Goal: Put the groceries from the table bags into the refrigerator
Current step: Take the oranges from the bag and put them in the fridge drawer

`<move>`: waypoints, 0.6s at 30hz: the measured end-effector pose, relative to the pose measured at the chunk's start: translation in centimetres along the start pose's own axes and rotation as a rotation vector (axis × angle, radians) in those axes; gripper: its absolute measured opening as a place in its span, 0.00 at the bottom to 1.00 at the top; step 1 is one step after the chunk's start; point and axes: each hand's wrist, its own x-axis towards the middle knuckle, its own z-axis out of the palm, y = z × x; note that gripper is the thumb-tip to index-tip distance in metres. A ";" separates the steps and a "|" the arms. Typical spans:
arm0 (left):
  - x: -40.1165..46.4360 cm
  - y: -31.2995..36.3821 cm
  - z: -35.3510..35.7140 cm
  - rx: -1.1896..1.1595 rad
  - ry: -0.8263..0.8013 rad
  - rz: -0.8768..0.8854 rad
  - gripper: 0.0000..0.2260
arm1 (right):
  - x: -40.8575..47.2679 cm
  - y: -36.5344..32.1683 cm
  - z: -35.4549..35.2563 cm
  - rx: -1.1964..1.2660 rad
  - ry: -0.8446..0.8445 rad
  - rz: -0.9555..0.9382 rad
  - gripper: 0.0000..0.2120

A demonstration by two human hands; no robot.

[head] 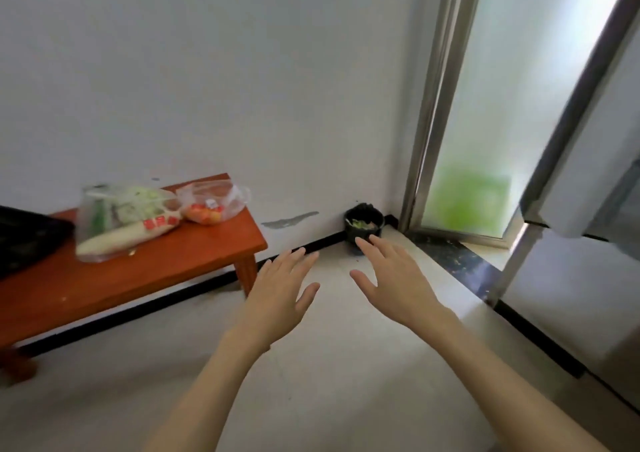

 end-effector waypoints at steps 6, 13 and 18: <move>5.1 -11.2 -2.1 -0.001 0.007 -0.208 0.24 | 13.2 -5.4 3.6 0.062 -0.014 -0.171 0.26; 10.7 -21.1 -3.8 -0.011 0.010 -0.354 0.22 | 26.1 -10.2 7.1 0.121 -0.033 -0.292 0.25; 13.7 -27.0 -3.1 -0.041 -0.008 -0.433 0.21 | 32.7 -12.2 10.1 0.147 -0.098 -0.324 0.24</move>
